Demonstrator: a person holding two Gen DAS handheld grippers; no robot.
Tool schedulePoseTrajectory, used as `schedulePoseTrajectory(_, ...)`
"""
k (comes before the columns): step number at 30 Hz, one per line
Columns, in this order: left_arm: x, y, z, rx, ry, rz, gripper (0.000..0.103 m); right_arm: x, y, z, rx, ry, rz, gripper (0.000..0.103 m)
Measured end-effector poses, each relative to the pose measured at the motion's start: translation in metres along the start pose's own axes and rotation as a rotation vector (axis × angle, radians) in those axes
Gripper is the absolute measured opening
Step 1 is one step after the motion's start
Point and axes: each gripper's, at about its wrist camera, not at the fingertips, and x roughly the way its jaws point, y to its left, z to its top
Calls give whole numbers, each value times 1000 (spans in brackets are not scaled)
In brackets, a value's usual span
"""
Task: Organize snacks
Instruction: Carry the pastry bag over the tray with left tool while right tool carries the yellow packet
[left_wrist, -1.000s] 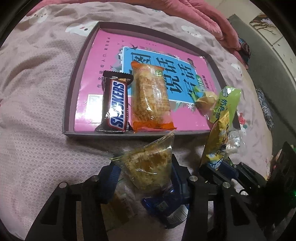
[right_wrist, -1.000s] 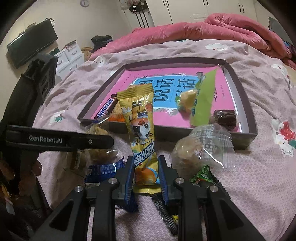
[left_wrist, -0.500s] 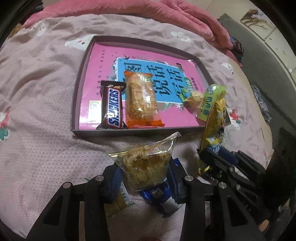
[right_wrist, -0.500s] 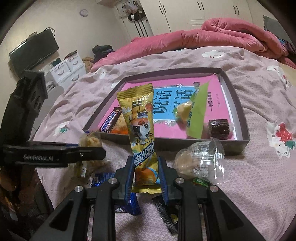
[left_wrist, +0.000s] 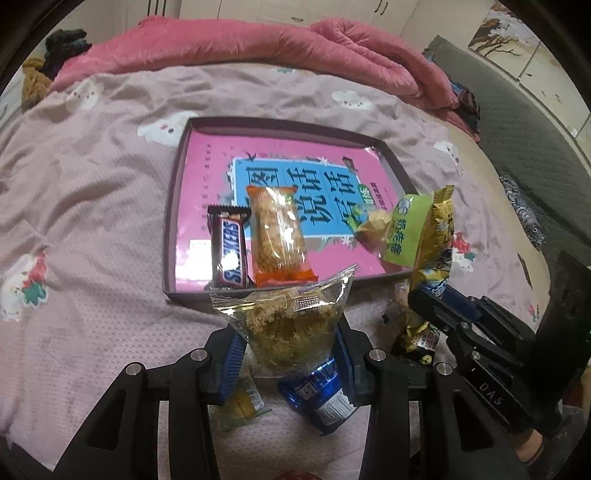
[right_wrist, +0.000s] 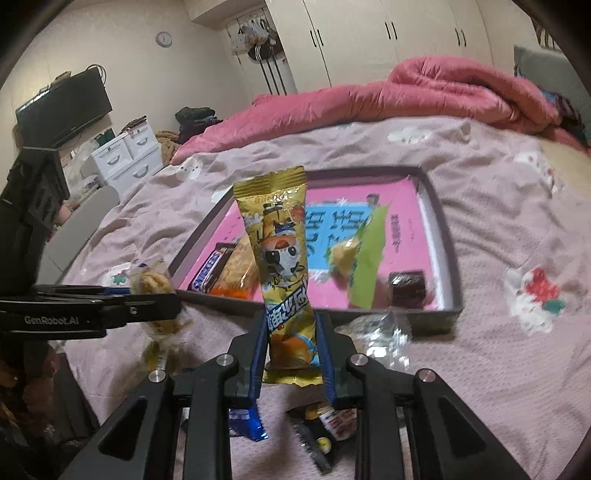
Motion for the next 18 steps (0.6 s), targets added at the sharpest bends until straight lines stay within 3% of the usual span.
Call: schedulePoseTrajectory(18, -14, 7, 7, -25, -44, 15, 45, -12, -6, 11, 12, -59, -21, 26)
